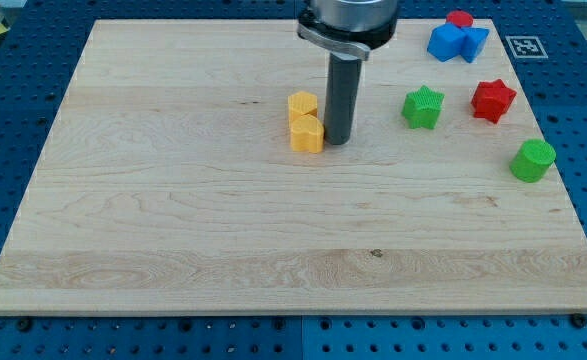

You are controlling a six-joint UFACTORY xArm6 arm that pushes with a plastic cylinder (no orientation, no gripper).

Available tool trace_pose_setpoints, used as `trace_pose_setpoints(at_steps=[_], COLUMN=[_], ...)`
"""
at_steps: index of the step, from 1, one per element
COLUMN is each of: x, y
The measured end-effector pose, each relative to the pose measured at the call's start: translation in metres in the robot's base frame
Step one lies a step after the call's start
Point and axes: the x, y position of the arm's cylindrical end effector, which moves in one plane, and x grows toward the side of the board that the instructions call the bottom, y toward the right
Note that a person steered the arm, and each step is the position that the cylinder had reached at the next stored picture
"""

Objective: Slide the green star to the left side of the green circle

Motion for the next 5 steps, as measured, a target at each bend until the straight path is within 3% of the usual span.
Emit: trace_pose_setpoints(at_steps=[1, 4, 5], x=[-0.008, -0.096, -0.092], y=[0.018, 0.04, 0.096])
